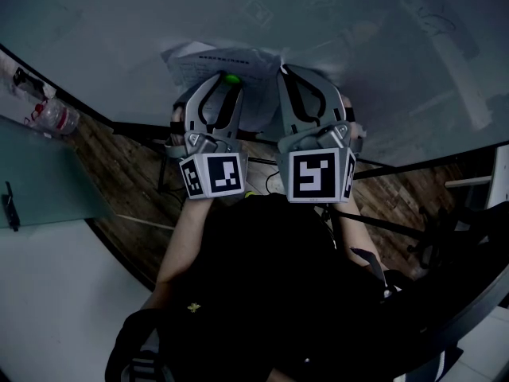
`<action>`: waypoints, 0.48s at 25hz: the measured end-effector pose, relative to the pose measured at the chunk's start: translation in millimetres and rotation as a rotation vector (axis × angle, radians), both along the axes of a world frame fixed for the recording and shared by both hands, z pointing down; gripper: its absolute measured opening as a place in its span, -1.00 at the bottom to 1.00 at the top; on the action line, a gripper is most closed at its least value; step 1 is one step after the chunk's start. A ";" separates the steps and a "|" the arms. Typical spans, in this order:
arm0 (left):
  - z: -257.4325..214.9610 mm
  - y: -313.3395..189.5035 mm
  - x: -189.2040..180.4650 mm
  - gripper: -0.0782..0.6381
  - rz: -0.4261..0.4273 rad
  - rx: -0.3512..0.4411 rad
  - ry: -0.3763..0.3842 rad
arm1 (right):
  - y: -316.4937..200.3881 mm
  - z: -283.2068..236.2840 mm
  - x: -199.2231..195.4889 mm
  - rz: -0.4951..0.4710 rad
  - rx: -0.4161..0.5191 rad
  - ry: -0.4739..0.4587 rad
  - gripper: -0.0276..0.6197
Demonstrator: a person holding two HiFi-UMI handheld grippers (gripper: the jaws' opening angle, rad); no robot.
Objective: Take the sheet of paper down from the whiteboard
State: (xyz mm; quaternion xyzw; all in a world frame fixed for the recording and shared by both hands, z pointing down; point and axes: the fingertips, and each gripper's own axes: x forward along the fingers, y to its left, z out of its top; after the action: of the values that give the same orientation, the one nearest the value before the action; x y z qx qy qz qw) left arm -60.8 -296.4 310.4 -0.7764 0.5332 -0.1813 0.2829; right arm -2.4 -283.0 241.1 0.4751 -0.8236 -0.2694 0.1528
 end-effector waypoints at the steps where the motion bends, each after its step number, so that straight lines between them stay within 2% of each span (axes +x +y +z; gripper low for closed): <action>1: 0.2 0.1 0.3 -0.37 0.000 -0.001 -0.003 | 0.1 0.2 -0.1 0.000 -0.001 0.000 -0.86; 4: 0.5 0.8 2.0 -0.44 -0.001 -0.003 -0.009 | 0.7 -0.4 0.0 -0.001 0.000 0.000 -0.86; 12: 0.8 0.5 1.8 -0.44 0.005 -0.012 0.007 | 0.4 -0.9 -0.1 -0.006 0.002 -0.011 -0.86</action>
State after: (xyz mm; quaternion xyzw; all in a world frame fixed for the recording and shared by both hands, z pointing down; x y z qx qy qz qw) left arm -59.0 -295.9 311.2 -0.7801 0.5310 -0.1812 0.2769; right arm -2.4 -282.6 240.2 0.4741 -0.8257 -0.2681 0.1471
